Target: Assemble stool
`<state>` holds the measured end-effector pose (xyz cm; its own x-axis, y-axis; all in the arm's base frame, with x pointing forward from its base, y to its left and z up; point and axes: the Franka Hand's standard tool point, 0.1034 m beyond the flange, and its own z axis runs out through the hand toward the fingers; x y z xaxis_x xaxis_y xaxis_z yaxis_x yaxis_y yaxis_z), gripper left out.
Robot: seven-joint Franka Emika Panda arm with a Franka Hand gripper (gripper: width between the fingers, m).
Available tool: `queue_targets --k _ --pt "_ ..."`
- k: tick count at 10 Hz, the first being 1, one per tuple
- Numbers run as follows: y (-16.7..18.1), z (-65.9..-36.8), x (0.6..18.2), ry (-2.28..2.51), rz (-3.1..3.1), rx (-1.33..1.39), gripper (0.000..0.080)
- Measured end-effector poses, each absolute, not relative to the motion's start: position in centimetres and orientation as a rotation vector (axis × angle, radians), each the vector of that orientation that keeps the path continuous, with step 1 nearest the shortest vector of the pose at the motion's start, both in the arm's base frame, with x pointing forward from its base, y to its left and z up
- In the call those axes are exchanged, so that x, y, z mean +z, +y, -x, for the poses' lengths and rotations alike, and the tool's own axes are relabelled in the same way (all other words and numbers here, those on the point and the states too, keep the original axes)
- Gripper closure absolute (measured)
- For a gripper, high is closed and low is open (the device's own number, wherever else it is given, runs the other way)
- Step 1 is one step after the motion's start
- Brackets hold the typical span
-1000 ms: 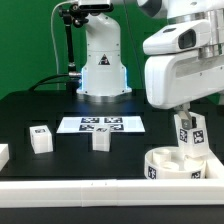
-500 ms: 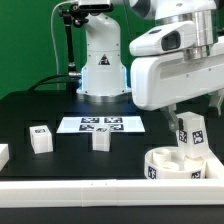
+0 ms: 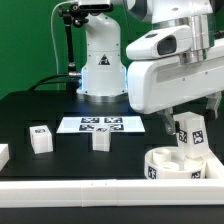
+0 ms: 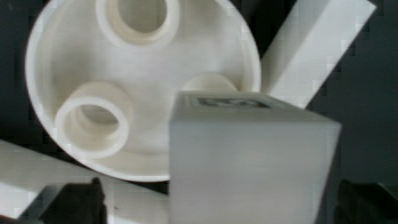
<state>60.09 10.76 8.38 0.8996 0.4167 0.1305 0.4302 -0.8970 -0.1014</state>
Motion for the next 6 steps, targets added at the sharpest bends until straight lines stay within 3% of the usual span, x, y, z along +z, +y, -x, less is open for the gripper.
queue_targets --k 2,4,5,6 --pt "11.02 -60.15 8.46 -0.658 2.936 -0.161 0.0151" --pt "11.85 -60.22 8.63 -0.653 2.935 -0.163 0.0403" --pt "11.8 -60.37 8.54 -0.657 2.934 -0.173 0.0403" --pt "11.81 -60.58 8.6 -0.67 2.932 -0.196 0.0458"
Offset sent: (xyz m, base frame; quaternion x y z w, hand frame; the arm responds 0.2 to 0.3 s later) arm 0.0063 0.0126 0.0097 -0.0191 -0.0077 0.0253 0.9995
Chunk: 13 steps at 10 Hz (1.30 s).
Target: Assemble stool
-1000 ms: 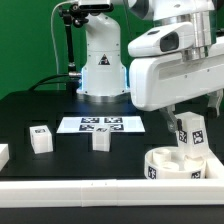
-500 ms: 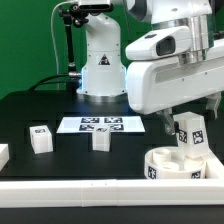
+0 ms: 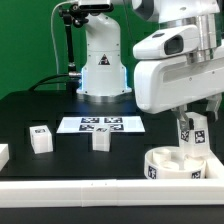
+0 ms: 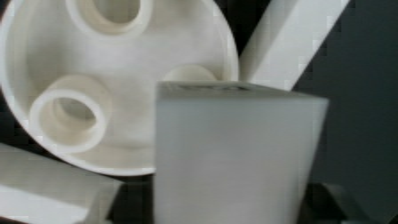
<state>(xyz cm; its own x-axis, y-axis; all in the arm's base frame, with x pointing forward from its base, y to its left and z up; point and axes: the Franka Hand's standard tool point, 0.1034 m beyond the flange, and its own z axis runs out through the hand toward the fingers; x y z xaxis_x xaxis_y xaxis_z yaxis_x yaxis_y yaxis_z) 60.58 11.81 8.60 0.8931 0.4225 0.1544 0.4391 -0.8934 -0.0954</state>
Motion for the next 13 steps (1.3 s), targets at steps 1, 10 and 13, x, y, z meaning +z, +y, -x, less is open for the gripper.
queue_targets --k 1,10,13 --pt "11.8 -60.6 8.6 -0.657 2.934 -0.195 0.0458" --pt "10.8 -60.8 8.6 0.067 2.954 -0.159 0.0458" --pt "10.4 -60.6 8.6 0.484 2.879 -0.146 0.0458"
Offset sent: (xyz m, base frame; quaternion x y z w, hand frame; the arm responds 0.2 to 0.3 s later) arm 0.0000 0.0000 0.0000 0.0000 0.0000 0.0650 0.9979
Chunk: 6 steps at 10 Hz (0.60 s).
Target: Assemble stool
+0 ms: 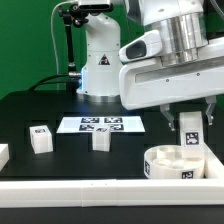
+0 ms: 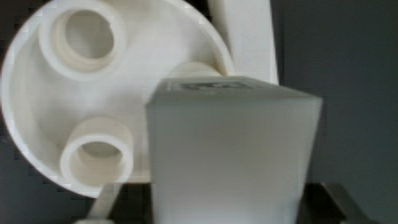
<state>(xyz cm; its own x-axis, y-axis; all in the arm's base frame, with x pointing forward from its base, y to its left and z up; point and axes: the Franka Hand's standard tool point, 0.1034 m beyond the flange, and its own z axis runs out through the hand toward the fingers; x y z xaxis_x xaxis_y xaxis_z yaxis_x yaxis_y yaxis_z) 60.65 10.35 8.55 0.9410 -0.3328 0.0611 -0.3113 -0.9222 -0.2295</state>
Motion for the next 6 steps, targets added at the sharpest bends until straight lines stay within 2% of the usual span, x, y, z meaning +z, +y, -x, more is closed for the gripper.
queue_targets --k 2,6 --pt "10.04 -60.68 8.53 0.758 2.796 -0.13 0.0458" --pt "9.87 -60.78 8.55 0.946 2.721 -0.108 0.0458"
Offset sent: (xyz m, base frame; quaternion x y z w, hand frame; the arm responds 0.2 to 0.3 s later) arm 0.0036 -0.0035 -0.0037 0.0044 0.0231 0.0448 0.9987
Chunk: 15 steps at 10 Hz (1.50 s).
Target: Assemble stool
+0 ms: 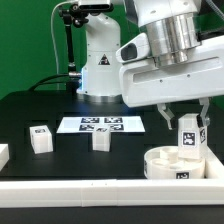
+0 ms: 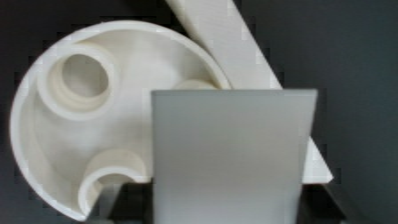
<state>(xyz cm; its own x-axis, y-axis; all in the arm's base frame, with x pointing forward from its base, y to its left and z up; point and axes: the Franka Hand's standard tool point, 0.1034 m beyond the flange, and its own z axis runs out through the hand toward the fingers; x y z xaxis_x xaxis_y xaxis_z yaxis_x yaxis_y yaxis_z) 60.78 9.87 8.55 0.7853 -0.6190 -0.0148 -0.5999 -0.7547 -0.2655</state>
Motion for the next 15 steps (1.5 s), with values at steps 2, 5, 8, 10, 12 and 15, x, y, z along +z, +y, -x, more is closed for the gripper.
queue_targets --k 2,5,8,10,12,15 --pt "9.76 -60.77 8.51 1.14 2.628 -0.073 0.0458" --pt "9.6 -60.75 8.46 1.453 2.421 -0.003 0.0458" --pt "9.36 -60.93 8.33 1.702 2.193 0.062 0.0458" --pt "9.04 -61.34 8.36 1.8 2.069 0.077 0.0458" --pt "8.96 -61.41 8.38 1.883 1.981 0.102 0.0458" --pt "9.1 -61.35 8.43 1.93 1.938 0.126 0.0437"
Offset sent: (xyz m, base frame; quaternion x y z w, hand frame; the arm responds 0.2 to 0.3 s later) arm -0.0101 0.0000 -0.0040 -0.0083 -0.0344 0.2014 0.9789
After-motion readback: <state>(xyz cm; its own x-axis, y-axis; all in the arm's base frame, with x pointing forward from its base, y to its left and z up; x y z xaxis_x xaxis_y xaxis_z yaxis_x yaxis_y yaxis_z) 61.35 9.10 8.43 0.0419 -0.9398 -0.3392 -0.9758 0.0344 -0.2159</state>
